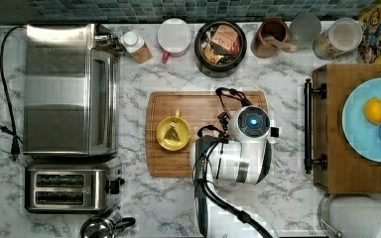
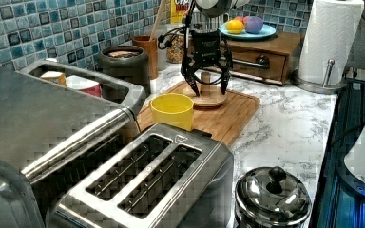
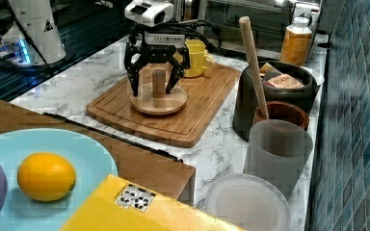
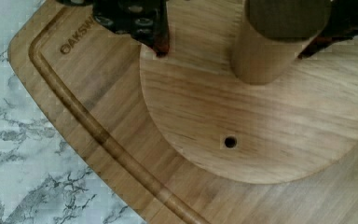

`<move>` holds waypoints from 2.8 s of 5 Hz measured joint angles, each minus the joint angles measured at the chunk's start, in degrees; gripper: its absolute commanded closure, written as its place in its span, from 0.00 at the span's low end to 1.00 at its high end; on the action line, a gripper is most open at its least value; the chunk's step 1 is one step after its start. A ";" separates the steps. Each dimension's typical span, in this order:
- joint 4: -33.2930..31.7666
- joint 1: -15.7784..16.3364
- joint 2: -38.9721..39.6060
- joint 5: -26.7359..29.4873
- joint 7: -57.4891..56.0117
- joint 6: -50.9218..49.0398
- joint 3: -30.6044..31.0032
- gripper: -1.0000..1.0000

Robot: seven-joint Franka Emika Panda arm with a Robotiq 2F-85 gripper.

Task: Open the lid of the tea container.

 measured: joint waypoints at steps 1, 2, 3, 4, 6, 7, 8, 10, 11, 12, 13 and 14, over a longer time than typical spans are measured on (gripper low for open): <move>0.11 0.06 0.03 0.07 0.01 0.50 -0.56 0.29; 0.45 -0.15 -0.48 0.90 0.01 0.28 -0.65 1.00; 1.68 -0.20 -0.33 1.68 0.01 0.14 -0.64 1.00; 4.03 -0.24 -0.19 1.88 0.05 -3.27 0.07 1.00; 5.71 1.28 0.75 -0.44 5.76 -6.29 -0.52 1.00; 6.38 2.61 0.78 -3.35 6.22 -7.78 -0.91 1.00; 6.49 2.92 0.60 -3.61 6.22 -10.21 0.21 1.00; 8.62 4.45 -0.99 -0.28 3.65 -16.45 1.86 1.00; 9.06 4.64 -4.29 0.06 -1.01 -16.59 2.66 1.00; 10.52 4.86 -9.15 0.06 -4.13 -21.01 2.96 1.00; 11.53 5.12 -14.75 0.06 -4.54 -22.98 2.95 1.00; 13.99 5.70 -18.44 0.06 -4.55 -25.78 2.99 1.00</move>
